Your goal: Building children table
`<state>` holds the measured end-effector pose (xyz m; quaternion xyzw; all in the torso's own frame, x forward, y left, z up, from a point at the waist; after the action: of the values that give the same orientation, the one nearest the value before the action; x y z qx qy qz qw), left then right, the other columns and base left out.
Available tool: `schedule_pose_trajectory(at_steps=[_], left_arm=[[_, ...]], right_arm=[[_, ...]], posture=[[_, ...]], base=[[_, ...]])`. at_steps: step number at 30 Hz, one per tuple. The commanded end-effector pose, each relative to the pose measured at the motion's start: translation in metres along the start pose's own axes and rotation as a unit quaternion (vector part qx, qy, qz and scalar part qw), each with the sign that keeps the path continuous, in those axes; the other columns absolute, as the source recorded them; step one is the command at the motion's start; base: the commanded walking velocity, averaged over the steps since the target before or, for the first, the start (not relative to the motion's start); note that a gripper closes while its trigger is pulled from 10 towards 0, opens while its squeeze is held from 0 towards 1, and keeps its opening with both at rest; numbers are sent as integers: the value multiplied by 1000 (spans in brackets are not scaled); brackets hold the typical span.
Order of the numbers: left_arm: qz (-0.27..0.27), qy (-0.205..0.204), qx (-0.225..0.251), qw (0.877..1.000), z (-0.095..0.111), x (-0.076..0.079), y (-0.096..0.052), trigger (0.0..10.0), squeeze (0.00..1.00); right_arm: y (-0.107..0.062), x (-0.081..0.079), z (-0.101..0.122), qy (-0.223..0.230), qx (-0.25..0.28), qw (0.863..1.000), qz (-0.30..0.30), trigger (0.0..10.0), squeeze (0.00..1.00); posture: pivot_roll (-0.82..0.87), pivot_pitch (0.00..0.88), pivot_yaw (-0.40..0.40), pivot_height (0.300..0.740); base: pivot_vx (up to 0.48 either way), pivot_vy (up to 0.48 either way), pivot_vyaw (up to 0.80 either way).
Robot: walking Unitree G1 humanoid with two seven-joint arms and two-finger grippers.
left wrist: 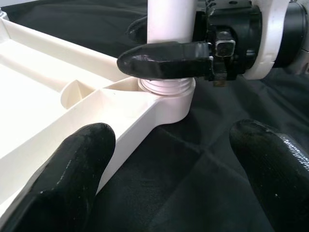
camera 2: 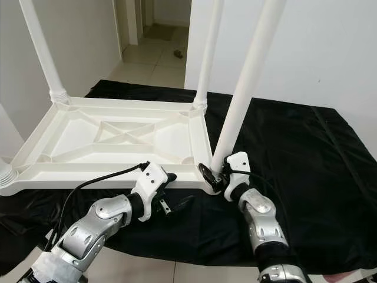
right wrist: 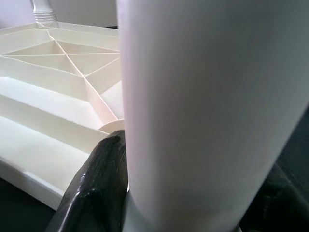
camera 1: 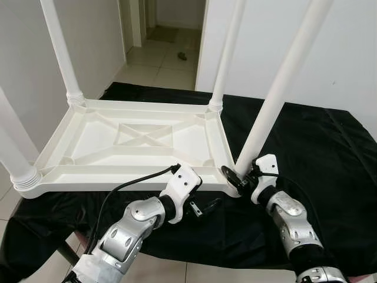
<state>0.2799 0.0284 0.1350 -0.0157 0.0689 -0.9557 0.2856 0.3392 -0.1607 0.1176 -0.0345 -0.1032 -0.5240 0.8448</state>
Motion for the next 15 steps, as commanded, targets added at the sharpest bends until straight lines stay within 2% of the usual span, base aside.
schedule_pose_trajectory(at_steps=[1,2,3,4,6,10,11,12,13,14,15], left_arm=[[-24,-1,-5,1000,-1,4,-1,10000,0],[-21,-1,-5,1000,-1,2,-2,10000,0],[-21,-1,-5,1000,-1,2,-2,10000,0],[-18,-1,-4,1000,-1,1,-2,10000,0],[-15,-1,-4,1000,0,0,-2,10000,0],[-15,-1,-3,1000,0,-1,-2,10000,0],[-14,-1,-2,1000,1,-1,-1,10000,0],[-12,0,-1,1000,2,-1,0,10000,0],[-12,0,-1,1000,2,-1,0,10000,0],[-12,-1,2,1000,3,-1,1,10000,0],[-12,-1,2,1000,3,-1,1,10000,0]], right_arm=[[-3,-4,-9,13,-19,999,-30,0,43],[-3,-3,-7,18,-14,997,-73,0,43],[-3,-3,-7,18,-14,997,-73,0,43],[-4,0,-7,14,-22,992,-120,0,39],[-5,0,-5,25,-23,985,-171,0,39],[-6,-2,-5,28,-24,981,-188,0,35],[-7,-4,-4,25,-27,977,-210,0,35],[-11,-4,-2,22,-26,965,-260,0,16],[-11,-4,-2,22,-26,965,-260,0,16],[-15,-6,0,16,-31,955,-295,0,0],[-15,-6,0,16,-31,955,-295,0,0]], posture=[[35,0,-57,740],[35,0,-58,740],[35,0,-58,740],[33,0,-59,740],[31,0,-59,740],[29,0,-60,740],[28,0,-61,740],[25,0,-59,740],[25,0,-59,740],[22,0,-57,740],[22,0,-57,740]], base=[[0,0,0],[0,0,0],[0,0,0],[0,0,0],[0,0,0],[0,0,0],[0,0,0],[0,0,0],[0,0,0],[0,0,0],[0,0,0]])
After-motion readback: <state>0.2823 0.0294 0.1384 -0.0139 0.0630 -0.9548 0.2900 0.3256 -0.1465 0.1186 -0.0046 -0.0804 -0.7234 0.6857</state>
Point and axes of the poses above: a point about 5 cm out from each wrist's last joint towards the gripper, its own y axis pointing out of the wrist towards the gripper, its own z axis along the axis of the wrist's last joint, x = y × z, the point moved 2 cm from there along y, pointing out of the wrist towards the gripper, and after that the axes turned 5 degrees about -y, right-handed, at the moved point
